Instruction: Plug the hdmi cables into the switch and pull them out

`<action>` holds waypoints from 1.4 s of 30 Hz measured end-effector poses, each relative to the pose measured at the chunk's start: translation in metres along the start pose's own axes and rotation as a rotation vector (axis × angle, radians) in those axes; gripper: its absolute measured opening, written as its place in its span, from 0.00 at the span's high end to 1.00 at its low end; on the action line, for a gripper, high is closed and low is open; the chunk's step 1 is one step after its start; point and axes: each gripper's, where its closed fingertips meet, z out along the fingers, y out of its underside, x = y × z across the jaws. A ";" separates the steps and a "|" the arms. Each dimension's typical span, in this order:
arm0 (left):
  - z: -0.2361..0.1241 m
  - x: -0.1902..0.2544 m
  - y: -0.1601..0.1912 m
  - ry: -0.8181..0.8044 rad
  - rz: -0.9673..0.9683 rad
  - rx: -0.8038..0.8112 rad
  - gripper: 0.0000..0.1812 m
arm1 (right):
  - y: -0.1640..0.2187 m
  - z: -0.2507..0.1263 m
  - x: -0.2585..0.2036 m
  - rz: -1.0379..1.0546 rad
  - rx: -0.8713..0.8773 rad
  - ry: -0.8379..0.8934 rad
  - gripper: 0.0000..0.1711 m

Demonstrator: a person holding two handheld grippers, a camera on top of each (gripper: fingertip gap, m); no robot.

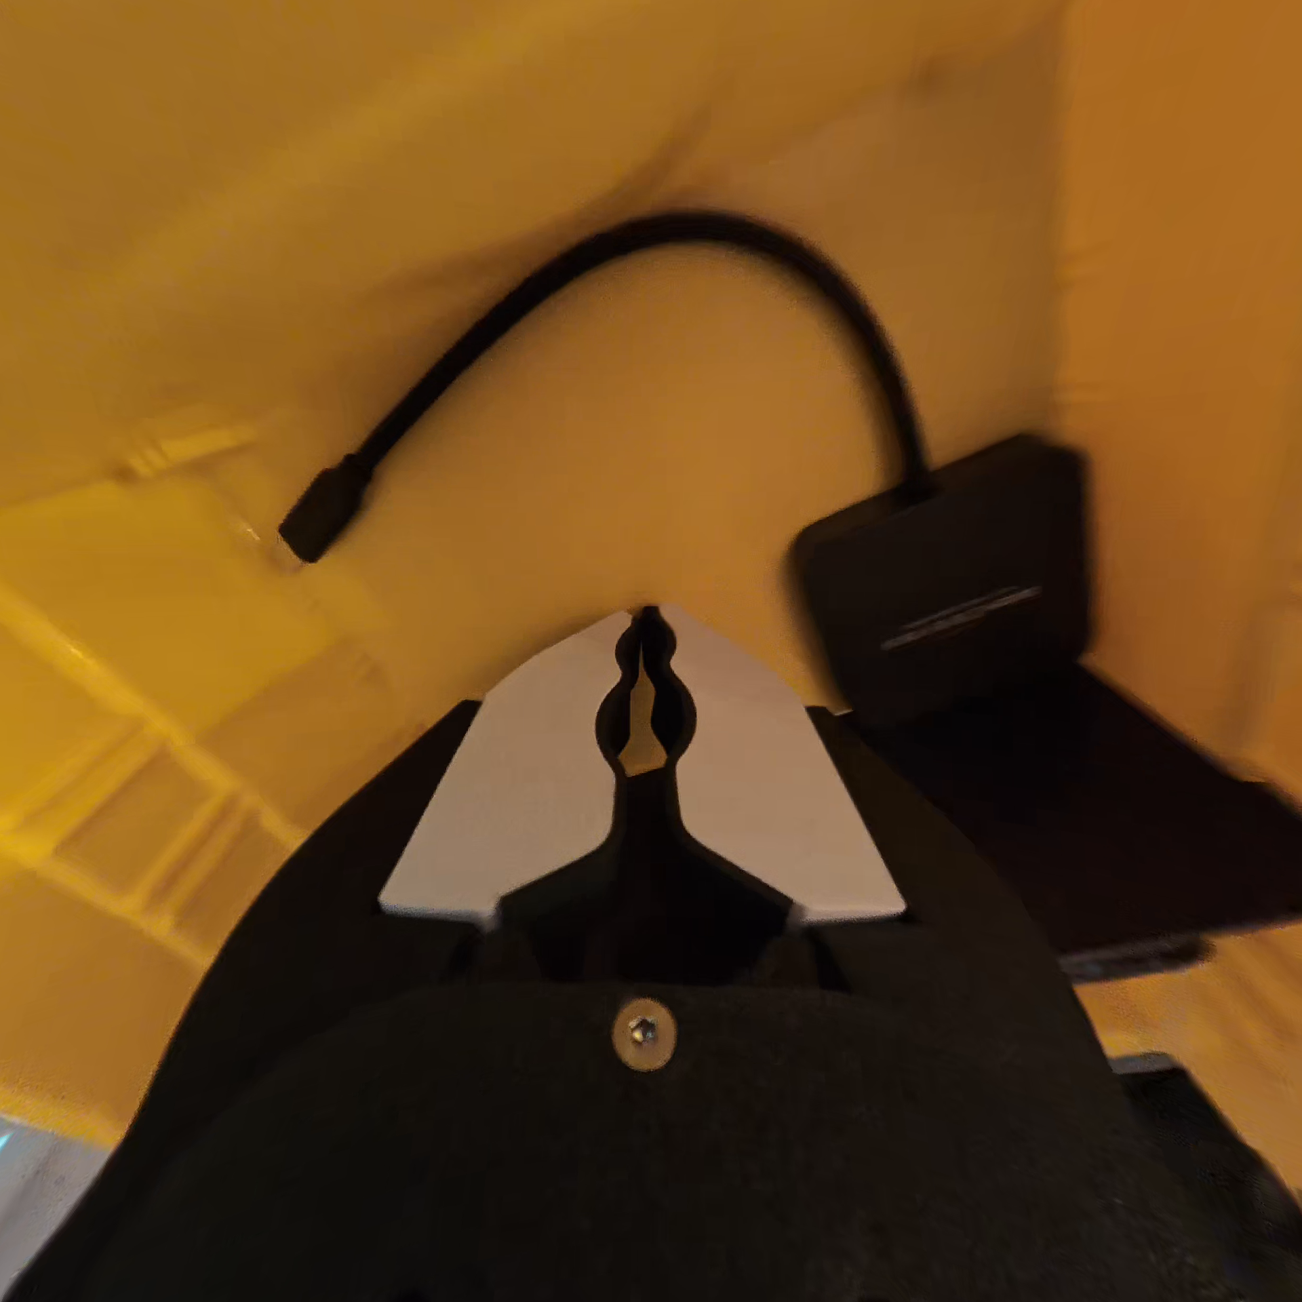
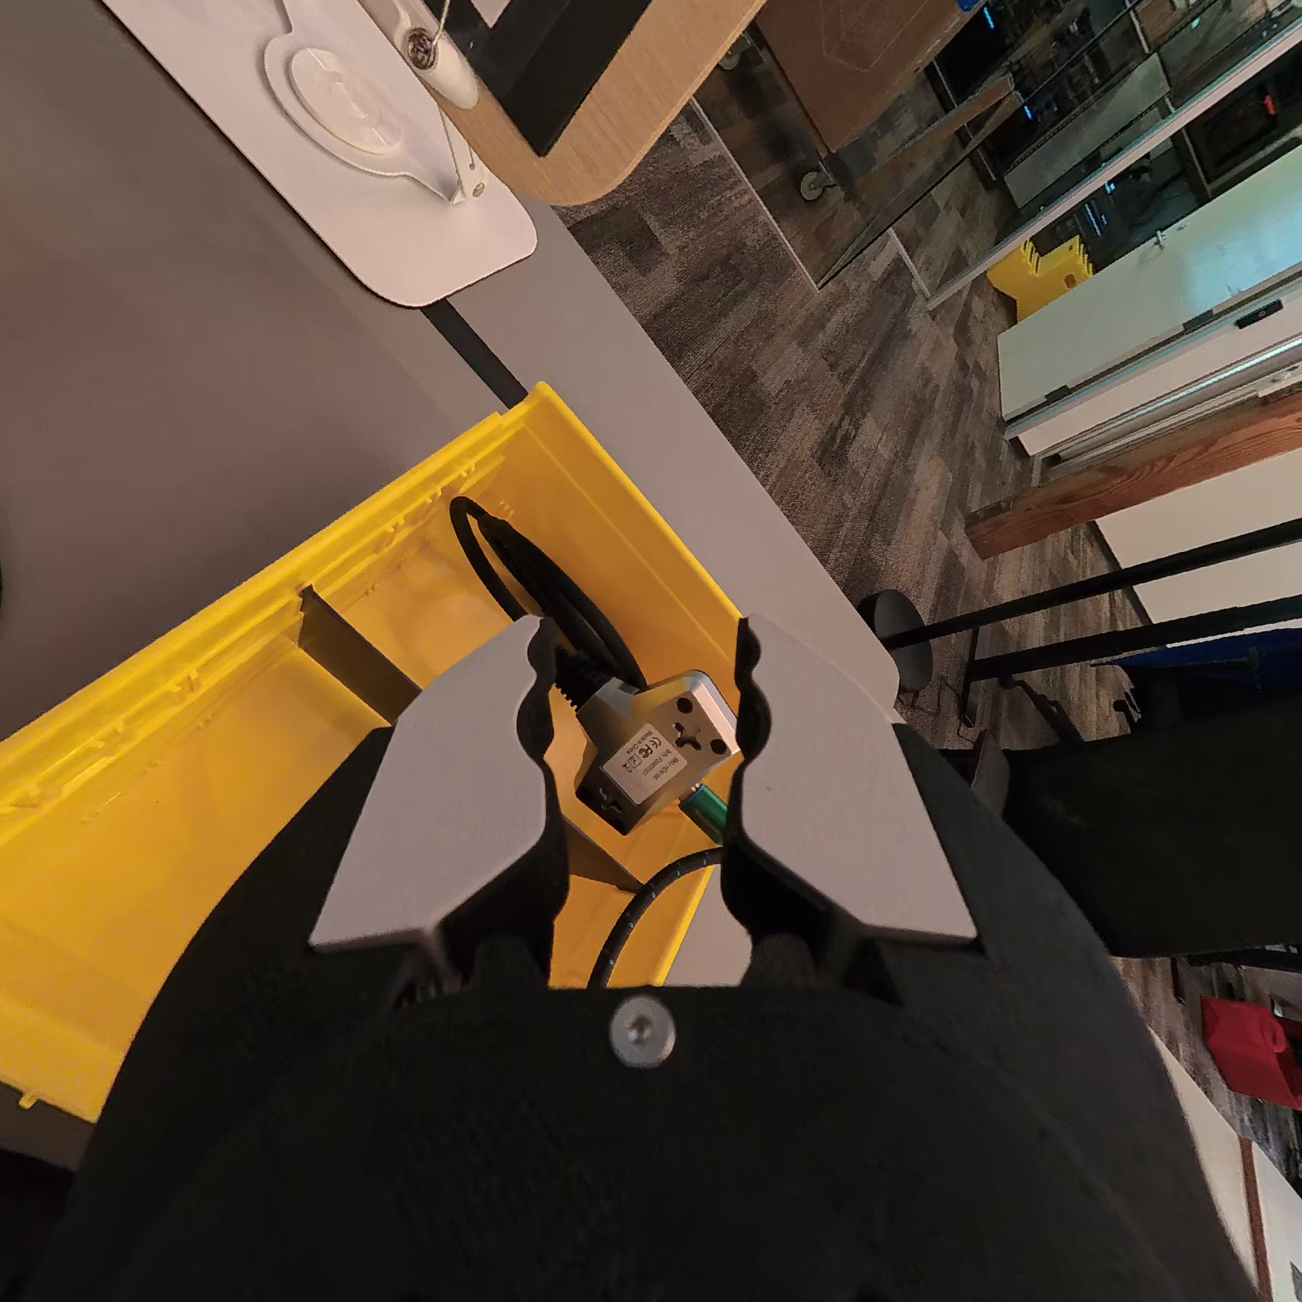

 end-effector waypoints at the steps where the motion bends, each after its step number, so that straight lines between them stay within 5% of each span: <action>1: -0.002 -0.002 -0.003 -0.012 0.011 0.031 1.00 | 0.000 0.000 0.000 -0.002 0.000 -0.001 0.71; 5: -0.021 0.005 -0.023 0.064 0.009 0.187 1.00 | 0.000 0.001 -0.002 -0.004 -0.004 -0.001 0.71; 10: -0.020 0.040 -0.032 0.233 -0.043 0.171 0.72 | 0.003 0.006 -0.005 -0.024 -0.029 -0.009 0.70; 16: -0.005 0.059 -0.033 0.161 0.022 0.085 0.59 | 0.005 0.008 -0.006 -0.030 -0.042 -0.010 0.70; 23: -0.008 0.067 -0.034 0.248 -0.043 0.096 0.78 | 0.005 0.008 -0.006 -0.033 -0.045 -0.013 0.71; 30: -0.009 0.056 -0.029 0.265 -0.074 0.107 0.81 | 0.004 0.005 -0.005 -0.027 -0.034 -0.014 0.71; 36: -0.008 0.026 -0.024 0.120 -0.040 0.118 1.00 | 0.004 0.006 -0.006 -0.035 -0.037 -0.015 0.71; 39: -0.001 0.019 -0.018 0.064 0.009 0.095 1.00 | 0.004 0.006 -0.007 -0.037 -0.038 -0.016 0.71; 42: -0.017 0.026 -0.037 0.125 -0.043 0.242 1.00 | 0.005 0.008 -0.007 -0.037 -0.045 -0.018 0.71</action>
